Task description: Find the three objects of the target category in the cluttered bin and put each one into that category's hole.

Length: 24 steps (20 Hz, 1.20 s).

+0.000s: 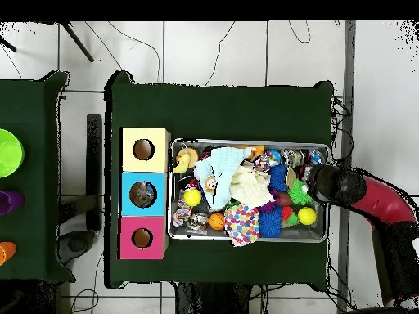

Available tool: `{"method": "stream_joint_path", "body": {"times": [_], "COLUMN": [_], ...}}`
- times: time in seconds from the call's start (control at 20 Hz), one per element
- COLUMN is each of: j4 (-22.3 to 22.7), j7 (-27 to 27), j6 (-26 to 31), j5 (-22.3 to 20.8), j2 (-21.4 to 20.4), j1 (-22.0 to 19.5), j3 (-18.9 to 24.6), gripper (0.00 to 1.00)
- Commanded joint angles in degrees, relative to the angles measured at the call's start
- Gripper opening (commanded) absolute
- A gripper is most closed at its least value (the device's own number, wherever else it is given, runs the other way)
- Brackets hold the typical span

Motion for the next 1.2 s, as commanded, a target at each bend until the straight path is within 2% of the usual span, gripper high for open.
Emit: {"method": "stream_joint_path", "body": {"times": [0.05,0.45,0.95,1.2], "j4": [-2.29,-1.88,-4.05,-4.05], "j7": [-11.34,-12.81,-14.35,-15.04], "j6": [0.58,-1.30,2.15,2.05], "j5": [-2.02,-3.27,-3.28,-3.58], "j2": [-0.39,-0.54,-0.34,0.12], "j1": [-0.44,-1.26,-0.93,-1.50], "j3": [6.79,8.33,8.94,9.66], "gripper": [1.00,1.00,1.00,1.00]}}
